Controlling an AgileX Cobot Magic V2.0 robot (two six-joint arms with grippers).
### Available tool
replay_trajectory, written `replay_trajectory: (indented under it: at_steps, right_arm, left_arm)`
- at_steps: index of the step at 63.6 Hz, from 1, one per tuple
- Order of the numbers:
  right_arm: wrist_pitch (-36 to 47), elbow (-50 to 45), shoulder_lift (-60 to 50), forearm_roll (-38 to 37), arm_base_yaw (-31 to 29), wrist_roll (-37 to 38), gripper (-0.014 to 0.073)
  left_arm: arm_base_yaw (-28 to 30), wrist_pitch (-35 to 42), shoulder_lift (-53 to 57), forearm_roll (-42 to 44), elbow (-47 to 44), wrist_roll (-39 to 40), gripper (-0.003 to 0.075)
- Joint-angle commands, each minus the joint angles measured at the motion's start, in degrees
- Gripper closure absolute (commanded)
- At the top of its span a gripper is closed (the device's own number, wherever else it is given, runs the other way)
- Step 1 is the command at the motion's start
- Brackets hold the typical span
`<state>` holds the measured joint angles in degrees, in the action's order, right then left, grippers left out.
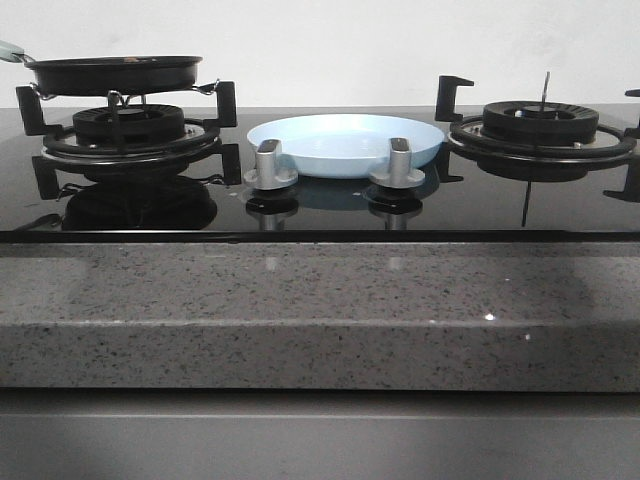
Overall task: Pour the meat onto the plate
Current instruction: 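Lower the right gripper onto the rim of the light blue plate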
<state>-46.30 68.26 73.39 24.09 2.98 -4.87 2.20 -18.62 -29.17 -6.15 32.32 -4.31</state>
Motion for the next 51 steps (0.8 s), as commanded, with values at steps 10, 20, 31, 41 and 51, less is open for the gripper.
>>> replay_trajectory:
  at_steps: [10, 20, 31, 41, 51]
  right_arm:
    - [-6.09, 17.05, 14.46, 2.3, 3.3, -0.26, 0.0141]
    - [-8.32, 24.64, 22.07, 2.3, 5.7, -0.26, 0.0141]
    - [-12.83, 31.4, 28.95, 1.9, 5.96, -0.26, 0.0141]
    - [-13.99, 35.26, 33.35, 1.28, 5.96, -0.26, 0.0141]
    - [-14.64, 38.06, 36.46, 0.93, 5.96, -0.26, 0.0141]
  left_arm:
    - [0.2, 5.07, -0.5, -0.48, 2.1, 0.46, 0.023]
    - [0.2, 5.07, -0.5, -0.48, 2.1, 0.46, 0.023]
    - [0.2, 5.07, -0.5, -0.48, 2.1, 0.46, 0.023]
    - [0.2, 5.07, -0.5, -0.48, 2.1, 0.46, 0.023]
    - [0.2, 5.07, -0.5, -0.48, 2.1, 0.46, 0.023]
